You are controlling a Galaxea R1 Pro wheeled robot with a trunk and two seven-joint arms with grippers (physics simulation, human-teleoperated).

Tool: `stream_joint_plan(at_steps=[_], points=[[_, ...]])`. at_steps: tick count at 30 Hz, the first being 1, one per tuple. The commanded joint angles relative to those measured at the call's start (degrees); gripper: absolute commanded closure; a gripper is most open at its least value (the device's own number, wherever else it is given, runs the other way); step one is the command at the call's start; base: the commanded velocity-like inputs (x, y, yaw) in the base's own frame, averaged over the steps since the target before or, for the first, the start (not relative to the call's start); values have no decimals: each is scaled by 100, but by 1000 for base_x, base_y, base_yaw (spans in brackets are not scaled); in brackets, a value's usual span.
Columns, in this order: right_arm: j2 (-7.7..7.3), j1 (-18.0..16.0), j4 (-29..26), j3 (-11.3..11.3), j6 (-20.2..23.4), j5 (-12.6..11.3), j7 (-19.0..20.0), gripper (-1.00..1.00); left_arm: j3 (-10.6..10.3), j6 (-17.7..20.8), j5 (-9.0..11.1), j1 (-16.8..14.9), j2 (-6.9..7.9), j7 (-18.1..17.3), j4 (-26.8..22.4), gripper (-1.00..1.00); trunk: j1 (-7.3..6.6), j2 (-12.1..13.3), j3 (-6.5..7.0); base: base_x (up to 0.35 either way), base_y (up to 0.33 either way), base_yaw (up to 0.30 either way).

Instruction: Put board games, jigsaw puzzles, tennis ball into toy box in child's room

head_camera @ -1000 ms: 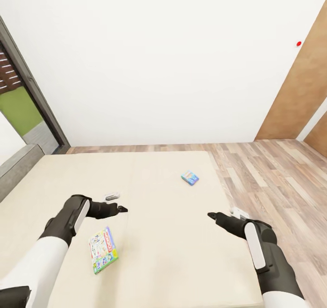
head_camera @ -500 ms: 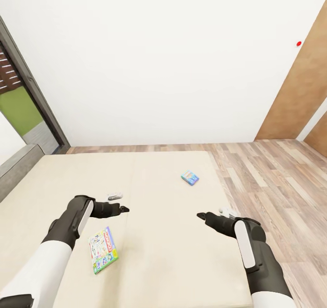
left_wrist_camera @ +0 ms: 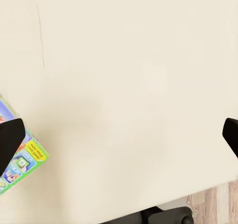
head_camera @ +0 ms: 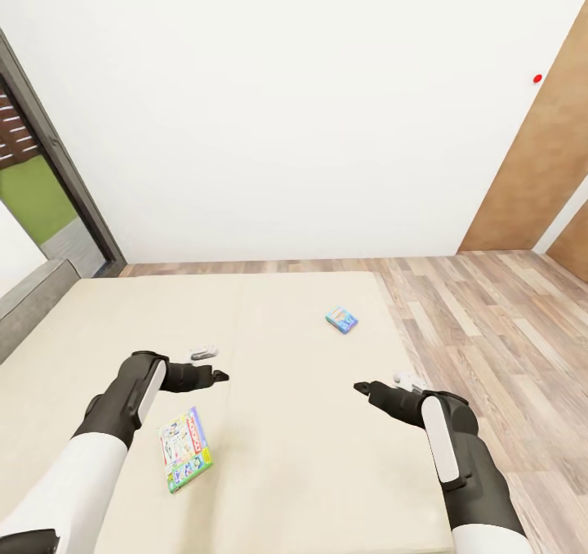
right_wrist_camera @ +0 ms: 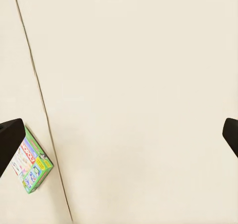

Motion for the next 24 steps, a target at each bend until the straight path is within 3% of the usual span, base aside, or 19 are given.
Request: stream_joint_plan(at_steps=[1, 9, 10, 11, 24], points=[[6, -6, -6, -15, 29, 3, 13, -100, 30, 30, -2, -4, -1, 15, -4, -100, 3, -11, -11, 0, 0, 0], [7, -6, -10, -12, 29, 5, 11, -100, 258, -35, 13, -4, -26, 272, -1, -100, 3, -11, -12, 0, 0, 0], [6, -6, -10, -12, 29, 5, 11, -100, 273, -71, 14, -4, -28, 1276, 0, -100, 3, -11, -14, 0, 0, 0], [6, -7, -10, -12, 29, 4, 11, -100, 296, -156, 16, -4, -30, 1398, 9, -100, 3, -11, -16, 0, 0, 0], [6, -11, -11, 38, 29, 5, 10, -100, 336, -370, 20, -4, -27, 1792, 39, -100, 3, -11, -84, 0, 0, 0]])
